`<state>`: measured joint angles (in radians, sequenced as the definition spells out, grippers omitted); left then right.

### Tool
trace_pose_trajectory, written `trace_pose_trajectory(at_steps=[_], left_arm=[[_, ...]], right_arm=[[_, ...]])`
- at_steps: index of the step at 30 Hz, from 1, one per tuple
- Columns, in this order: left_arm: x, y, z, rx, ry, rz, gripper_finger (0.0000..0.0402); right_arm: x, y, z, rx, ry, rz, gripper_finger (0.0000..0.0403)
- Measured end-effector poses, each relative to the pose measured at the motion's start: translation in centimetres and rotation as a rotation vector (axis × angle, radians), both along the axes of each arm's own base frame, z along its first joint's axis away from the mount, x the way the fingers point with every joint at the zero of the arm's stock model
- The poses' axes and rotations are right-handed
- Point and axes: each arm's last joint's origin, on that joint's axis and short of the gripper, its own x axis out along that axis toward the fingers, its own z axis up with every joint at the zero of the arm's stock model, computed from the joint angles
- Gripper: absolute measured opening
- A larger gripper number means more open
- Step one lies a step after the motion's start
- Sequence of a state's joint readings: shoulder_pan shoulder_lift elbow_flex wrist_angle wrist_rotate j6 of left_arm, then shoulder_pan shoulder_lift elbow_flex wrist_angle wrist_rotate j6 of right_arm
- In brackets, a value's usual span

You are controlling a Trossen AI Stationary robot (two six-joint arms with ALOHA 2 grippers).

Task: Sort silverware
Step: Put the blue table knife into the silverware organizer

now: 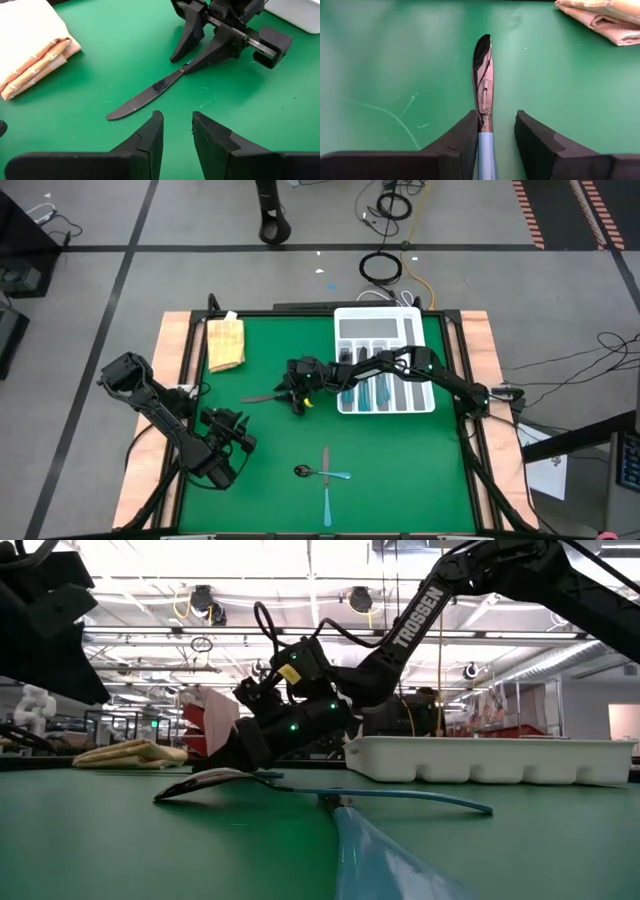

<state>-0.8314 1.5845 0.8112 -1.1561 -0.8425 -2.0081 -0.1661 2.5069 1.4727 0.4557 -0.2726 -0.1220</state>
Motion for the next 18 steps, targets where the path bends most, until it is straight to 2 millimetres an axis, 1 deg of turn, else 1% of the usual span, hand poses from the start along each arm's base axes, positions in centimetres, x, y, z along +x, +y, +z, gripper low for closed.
trace_pose_trajectory(at_steps=[2,4,6,9,10,14,18], left_arm=[[0.0,0.0,0.0,0.000,0.000,0.000,0.0109],[0.0,0.0,0.0,0.000,0.000,0.000,0.0109],[0.0,0.0,0.0,0.000,0.000,0.000,0.0109],[0.0,0.0,0.0,0.000,0.000,0.000,0.0109],[0.0,0.0,0.0,0.000,0.000,0.000,0.0109],[0.0,0.0,0.0,0.002,-0.001,0.000,0.0109],[0.0,0.0,0.0,0.003,-0.003,-0.001,0.0109]], right_arm=[[0.0,0.0,0.0,-0.010,0.002,-0.004,0.0117],[0.0,0.1,0.0,-0.031,0.002,-0.004,0.0102],[0.0,0.2,0.0,-0.042,0.001,0.003,0.0076],[0.0,0.2,0.0,-0.049,0.000,0.009,0.0023],[0.0,0.2,0.0,-0.049,0.001,0.010,0.0014],[0.1,0.3,0.0,-0.023,0.005,-0.012,0.0006],[0.2,0.4,1.0,0.034,0.009,-0.072,0.0003]])
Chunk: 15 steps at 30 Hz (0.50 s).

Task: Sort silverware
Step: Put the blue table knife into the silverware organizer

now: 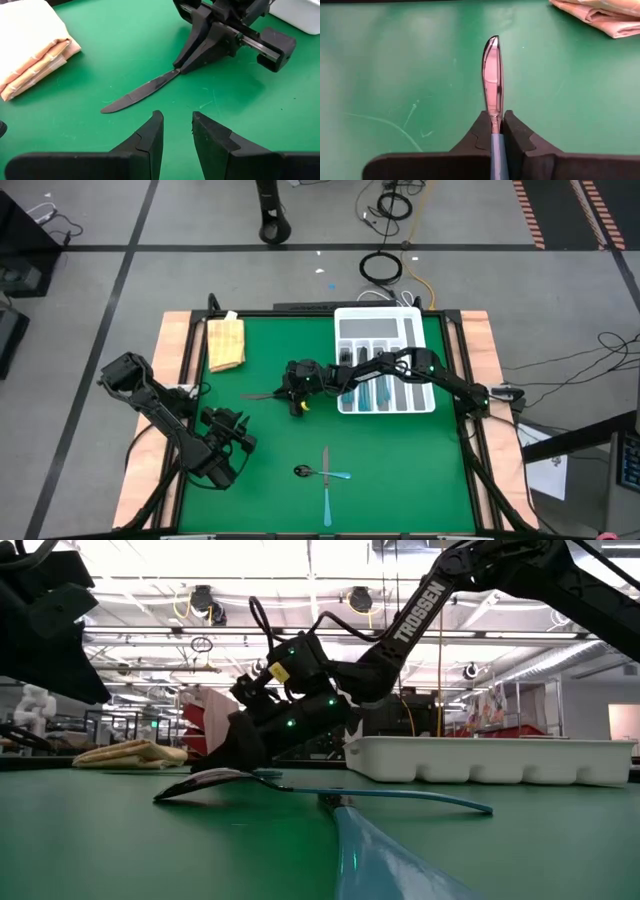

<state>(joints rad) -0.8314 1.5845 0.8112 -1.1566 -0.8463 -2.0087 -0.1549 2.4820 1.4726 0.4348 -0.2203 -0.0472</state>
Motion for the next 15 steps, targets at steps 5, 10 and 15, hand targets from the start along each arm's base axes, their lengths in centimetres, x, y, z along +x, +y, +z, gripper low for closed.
trace_pose_trajectory(at_steps=[5,10,15], left_arm=[[0.0,0.0,0.0,-0.001,0.000,0.000,0.0109],[0.0,0.0,0.0,0.001,0.001,0.000,0.0109],[0.0,0.0,0.0,0.007,-0.002,-0.002,0.0109]], right_arm=[[0.1,0.0,2.1,-0.002,-0.045,-0.029,0.0002],[0.1,-0.1,3.4,0.016,-0.051,-0.046,0.0001],[0.0,-0.1,4.8,-0.011,-0.061,-0.087,0.0000]])
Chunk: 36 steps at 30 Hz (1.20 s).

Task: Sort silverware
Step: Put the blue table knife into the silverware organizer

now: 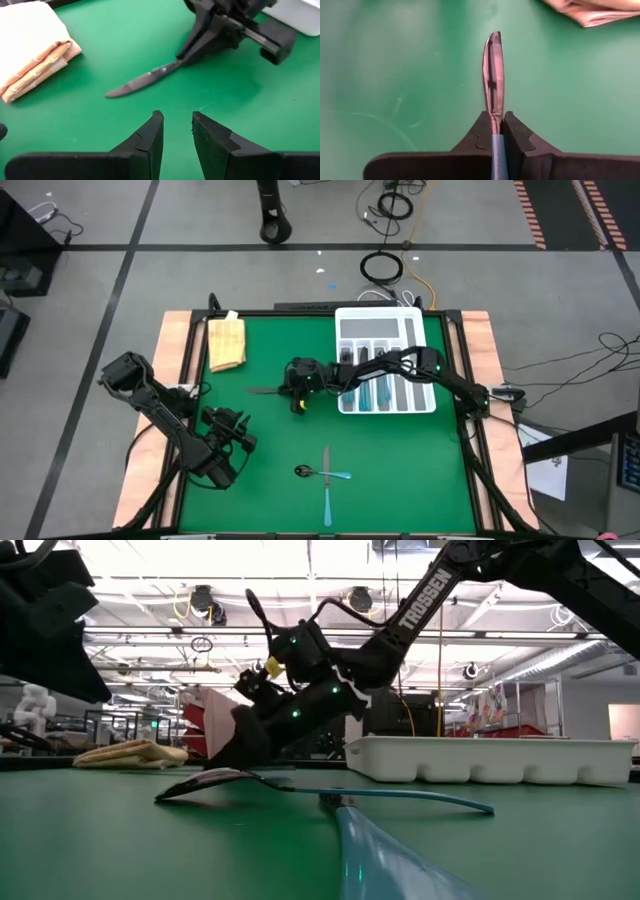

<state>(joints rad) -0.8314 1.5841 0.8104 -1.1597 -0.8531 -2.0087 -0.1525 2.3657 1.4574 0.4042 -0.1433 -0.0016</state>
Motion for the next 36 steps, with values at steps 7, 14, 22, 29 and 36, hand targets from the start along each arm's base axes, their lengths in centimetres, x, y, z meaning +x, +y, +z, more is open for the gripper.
trace_pose_trajectory(at_steps=[7,14,22,29,36], left_arm=[[0.0,0.0,0.0,0.012,-0.013,-0.007,0.0109],[0.1,0.0,0.1,0.022,-0.024,-0.013,0.0109],[0.1,0.0,0.1,0.032,-0.024,-0.020,0.0109],[0.1,0.1,0.1,0.034,-0.022,-0.020,0.0109],[0.1,0.1,0.1,0.037,-0.023,-0.022,0.0109]], right_arm=[[0.0,-0.2,3.5,-0.040,-0.058,-0.046,0.0000],[-0.9,-0.8,6.0,-0.086,0.002,-0.243,0.0000],[-2.5,-0.8,10.1,-0.100,0.034,-0.459,0.0000],[-5.7,1.0,13.1,-0.139,0.173,-0.630,0.0000],[-12.4,4.3,13.6,-0.110,0.135,-0.836,0.0000]])
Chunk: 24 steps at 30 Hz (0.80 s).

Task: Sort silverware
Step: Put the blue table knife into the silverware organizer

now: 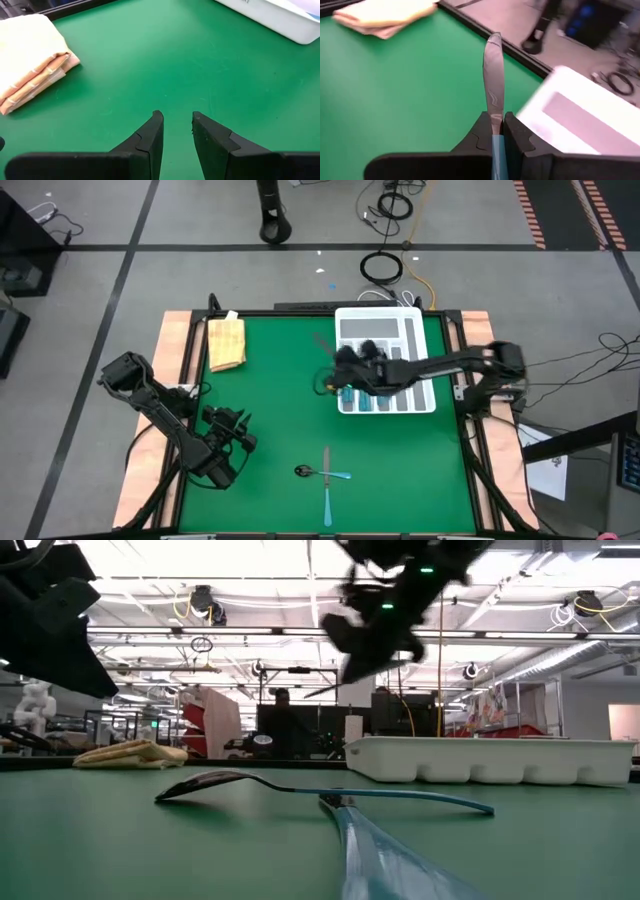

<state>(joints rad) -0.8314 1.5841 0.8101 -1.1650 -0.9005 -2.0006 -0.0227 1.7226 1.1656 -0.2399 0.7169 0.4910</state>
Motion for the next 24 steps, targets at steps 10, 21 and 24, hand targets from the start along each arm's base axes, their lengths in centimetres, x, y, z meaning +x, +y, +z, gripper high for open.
trace_pose_trajectory(at_steps=[10,21,24], left_arm=[[0.0,0.0,0.0,0.031,0.025,-0.032,0.0109],[0.0,0.0,0.0,0.029,0.018,-0.033,0.0109],[0.0,0.0,0.0,0.029,0.018,-0.033,0.0109]], right_arm=[[-7.4,2.3,-3.2,0.022,-0.169,-0.272,0.0000],[-8.9,2.6,-5.8,0.056,-0.294,-0.485,0.0000],[-8.9,2.9,-6.3,0.054,-0.310,-0.504,0.0000]])
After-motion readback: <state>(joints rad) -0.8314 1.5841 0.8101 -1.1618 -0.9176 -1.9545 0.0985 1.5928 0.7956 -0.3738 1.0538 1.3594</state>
